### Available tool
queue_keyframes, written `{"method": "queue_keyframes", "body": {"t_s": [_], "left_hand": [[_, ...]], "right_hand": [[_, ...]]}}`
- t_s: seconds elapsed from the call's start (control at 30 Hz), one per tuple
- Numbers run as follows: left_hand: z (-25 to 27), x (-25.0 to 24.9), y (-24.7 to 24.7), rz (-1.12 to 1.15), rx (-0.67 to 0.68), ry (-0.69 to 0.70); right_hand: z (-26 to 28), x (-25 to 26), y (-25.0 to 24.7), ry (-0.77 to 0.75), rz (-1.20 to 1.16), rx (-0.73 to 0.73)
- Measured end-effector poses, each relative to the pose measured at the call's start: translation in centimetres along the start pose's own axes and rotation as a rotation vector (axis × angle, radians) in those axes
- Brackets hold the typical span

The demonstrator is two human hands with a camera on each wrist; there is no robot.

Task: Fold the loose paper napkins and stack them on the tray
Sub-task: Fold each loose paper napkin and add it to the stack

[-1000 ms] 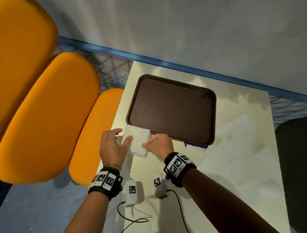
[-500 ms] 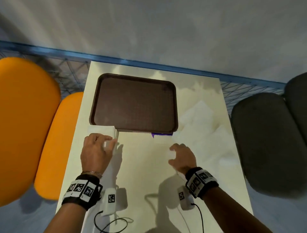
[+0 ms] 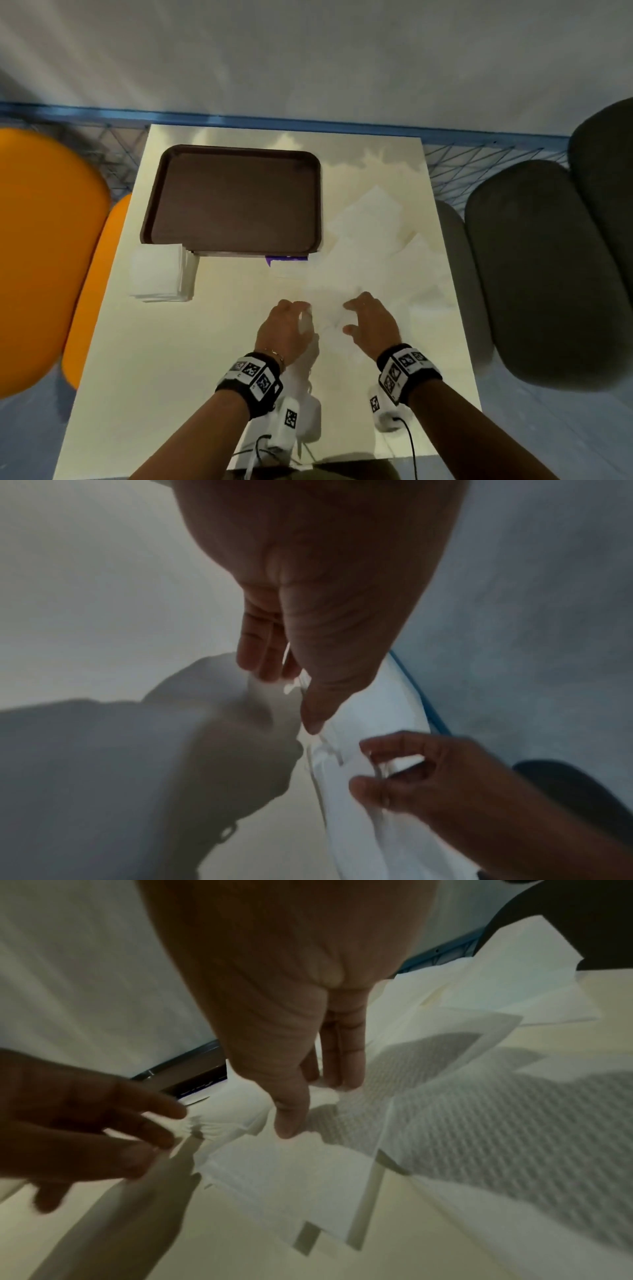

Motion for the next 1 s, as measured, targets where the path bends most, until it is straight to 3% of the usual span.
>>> {"method": "queue_keyframes", "body": {"t_s": [0.13, 0.3, 0.5, 0.6, 0.7, 0.83, 0.93, 1.0], "left_hand": [[-1.3, -3.9, 1.3, -0.263, -0.175, -0.001], [-2.7, -5.9, 1.8, -0.393, -0.247, -0.084], [-2.2, -6.2, 2.2, -0.582, -0.263, -0.128], [-1.4, -6.7, 0.9, -0.448, -0.346, -0.083], [0.2, -7.6, -1.3, -0.230, -0.442, 0.015], [3.8, -8.5, -5.0, 0.083, -0.414, 0.129], [5.9, -8.3, -7.4, 0.250, -0.288, 0.100], [7.1, -7.9, -8.9, 0.461, -0.241, 0.119]], "right_hand": [[0.0, -0.9, -0.5, -0.100, 0.026, 0.050], [0.4, -2.4, -0.9, -0.219, 0.038, 0.102], [0.4, -3.2, -0.9, -0.240, -0.008, 0.101], [0.3, -3.0, -1.6, -0.228, -0.132, 0.087], [0.6, -2.1, -3.7, -0.305, -0.218, -0.106], [1.9, 1.1, -8.1, -0.445, -0.081, -0.277], [2.5, 3.7, -10.9, -0.534, -0.035, -0.248], [2.9, 5.0, -12.2, -0.536, -0.091, -0.119]]}}
Point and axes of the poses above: each hand's wrist, its own z-axis away from the middle knuckle, its own y-axis out of the palm, x = y × z, the point moved 4 cm from there along -z, towards the middle knuckle, and after that the axes turned 12 degrees about x, right-handed, at the moved point
